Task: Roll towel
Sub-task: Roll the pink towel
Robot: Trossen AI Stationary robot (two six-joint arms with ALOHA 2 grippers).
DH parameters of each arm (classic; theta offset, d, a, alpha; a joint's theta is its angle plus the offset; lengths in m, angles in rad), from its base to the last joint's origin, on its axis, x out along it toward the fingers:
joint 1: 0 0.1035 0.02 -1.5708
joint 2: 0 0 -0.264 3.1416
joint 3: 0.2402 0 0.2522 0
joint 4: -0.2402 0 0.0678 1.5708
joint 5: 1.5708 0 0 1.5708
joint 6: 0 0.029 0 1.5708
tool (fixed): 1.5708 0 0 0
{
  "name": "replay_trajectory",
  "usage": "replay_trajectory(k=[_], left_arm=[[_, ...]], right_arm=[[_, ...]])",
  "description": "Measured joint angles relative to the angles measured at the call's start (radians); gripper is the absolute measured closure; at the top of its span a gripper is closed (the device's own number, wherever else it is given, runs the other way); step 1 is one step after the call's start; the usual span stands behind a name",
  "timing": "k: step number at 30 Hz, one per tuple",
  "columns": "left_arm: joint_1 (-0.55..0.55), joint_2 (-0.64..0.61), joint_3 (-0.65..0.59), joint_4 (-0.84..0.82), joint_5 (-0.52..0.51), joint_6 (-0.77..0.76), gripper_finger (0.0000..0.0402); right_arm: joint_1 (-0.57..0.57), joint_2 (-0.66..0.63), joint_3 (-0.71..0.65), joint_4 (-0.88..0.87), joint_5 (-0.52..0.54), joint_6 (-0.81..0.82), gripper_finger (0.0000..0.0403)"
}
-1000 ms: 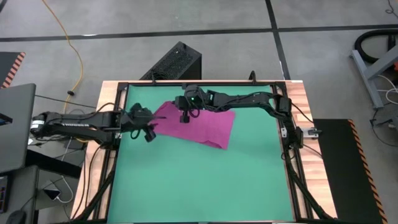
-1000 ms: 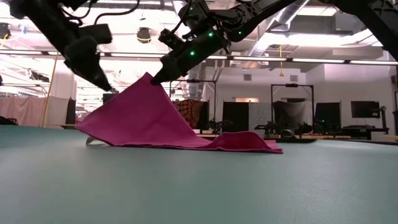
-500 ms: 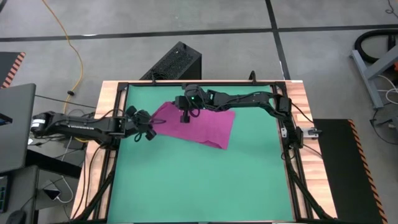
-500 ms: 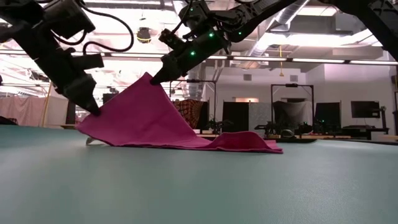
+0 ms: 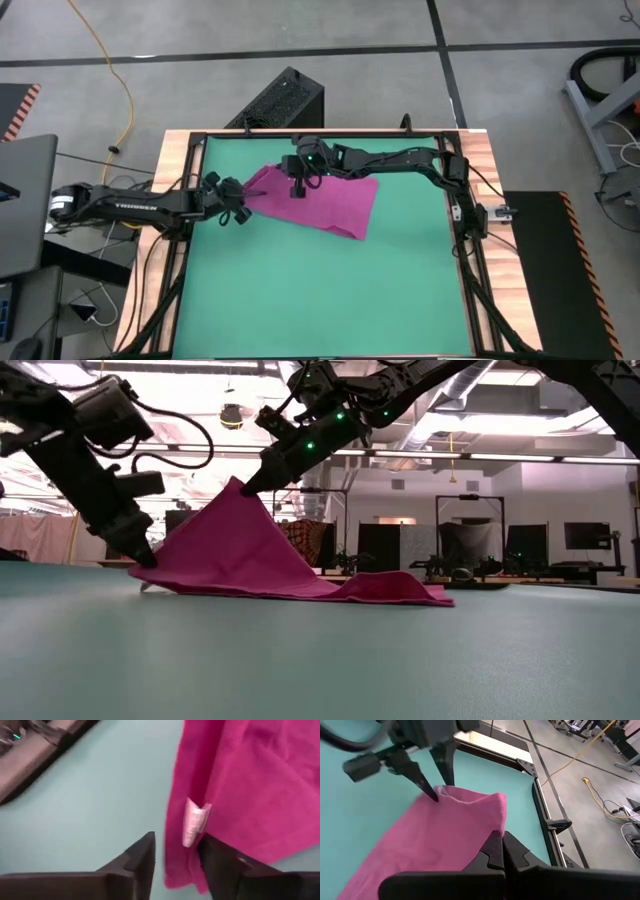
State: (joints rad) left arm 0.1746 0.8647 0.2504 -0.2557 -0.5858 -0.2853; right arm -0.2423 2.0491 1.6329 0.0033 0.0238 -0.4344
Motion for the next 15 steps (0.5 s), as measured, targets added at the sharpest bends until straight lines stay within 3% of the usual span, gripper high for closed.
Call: replay_trajectory(k=[5, 15], left_arm=[[0.022, -0.026, -0.001, 0.012, 0.049, -0.007, 0.0386], [-0.020, -0.089, 0.141, -0.030, 0.040, -0.048, 0.0401]], right_arm=[[0.000, 0.000, 0.000, 0.002, 0.000, 0.000, 0.0403], [-0.005, -0.089, 0.002, 0.000, 0.036, -0.017, 0.0402]])
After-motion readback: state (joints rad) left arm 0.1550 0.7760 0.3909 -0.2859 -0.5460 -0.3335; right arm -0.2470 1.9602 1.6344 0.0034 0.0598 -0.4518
